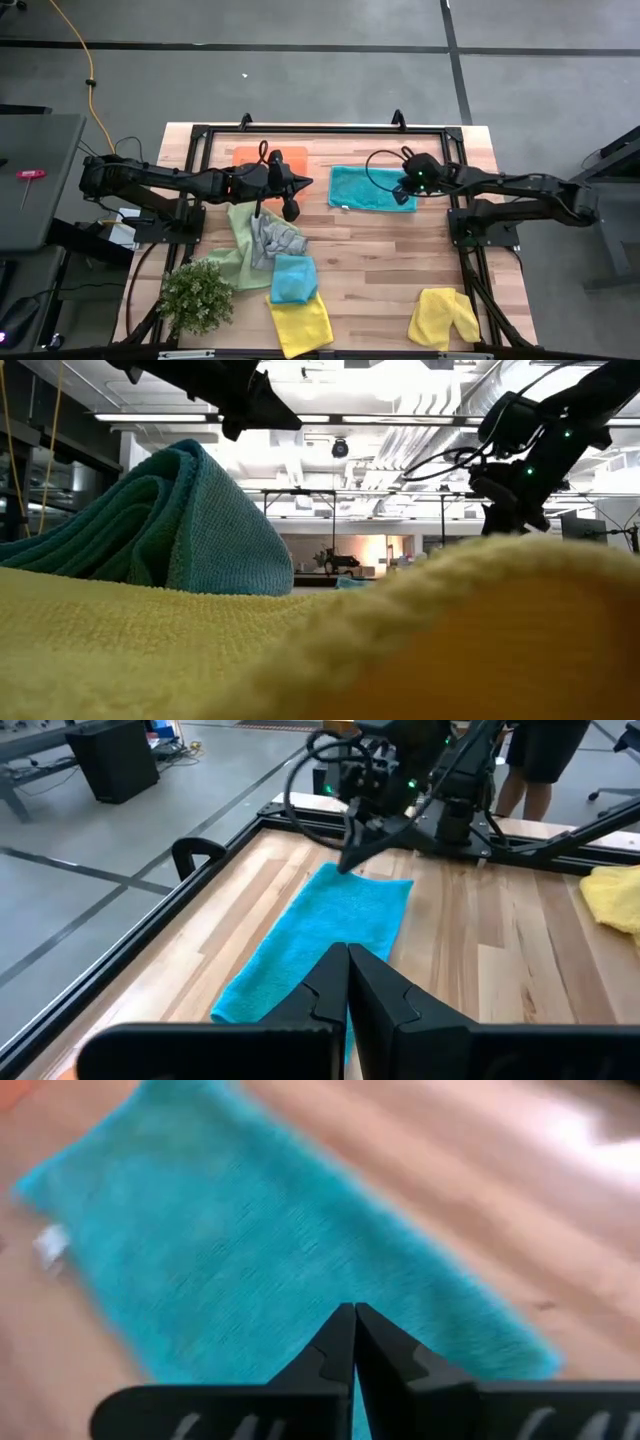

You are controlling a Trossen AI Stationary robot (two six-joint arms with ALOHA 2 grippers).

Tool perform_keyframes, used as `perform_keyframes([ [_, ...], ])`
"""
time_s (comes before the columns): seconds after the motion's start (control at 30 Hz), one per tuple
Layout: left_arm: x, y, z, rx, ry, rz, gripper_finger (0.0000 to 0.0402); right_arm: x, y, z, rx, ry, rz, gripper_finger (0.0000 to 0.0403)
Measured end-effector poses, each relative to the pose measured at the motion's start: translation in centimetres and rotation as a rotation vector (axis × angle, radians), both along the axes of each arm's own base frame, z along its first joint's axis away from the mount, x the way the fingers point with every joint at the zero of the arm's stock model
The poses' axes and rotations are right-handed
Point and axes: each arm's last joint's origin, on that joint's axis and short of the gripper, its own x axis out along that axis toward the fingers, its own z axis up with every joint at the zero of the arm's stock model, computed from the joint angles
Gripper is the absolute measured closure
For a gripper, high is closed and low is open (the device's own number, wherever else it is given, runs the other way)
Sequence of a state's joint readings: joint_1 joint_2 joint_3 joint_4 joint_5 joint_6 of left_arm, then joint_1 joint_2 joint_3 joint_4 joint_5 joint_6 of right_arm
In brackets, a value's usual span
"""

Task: Fold microfiber towels
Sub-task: Fold the top blue microfiber cloth

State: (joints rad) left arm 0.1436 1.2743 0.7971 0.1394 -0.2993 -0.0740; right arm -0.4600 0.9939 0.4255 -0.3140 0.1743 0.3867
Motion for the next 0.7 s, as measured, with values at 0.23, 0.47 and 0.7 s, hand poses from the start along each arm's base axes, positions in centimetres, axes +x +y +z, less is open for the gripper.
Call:
perform_keyframes([
  [0.23, 0.2, 0.0, -0.2, -0.001, 0.003, 0.001, 0.0401, 0.3, -0.4, -0.3, -0.047, 0.023, -0.050, 0.0400],
  [0.47, 2.7, 0.7, -2.9, 0.012, 0.010, 0.045, 0.0400, 0.5, -0.6, -0.6, -0.077, 0.044, -0.071, 0.0400],
  [0.7, 6.0, 3.9, -3.8, 0.021, 0.130, 0.046, 0.0361, -0.3, -1.9, -0.6, -0.074, 0.068, -0.105, 0.0386],
])
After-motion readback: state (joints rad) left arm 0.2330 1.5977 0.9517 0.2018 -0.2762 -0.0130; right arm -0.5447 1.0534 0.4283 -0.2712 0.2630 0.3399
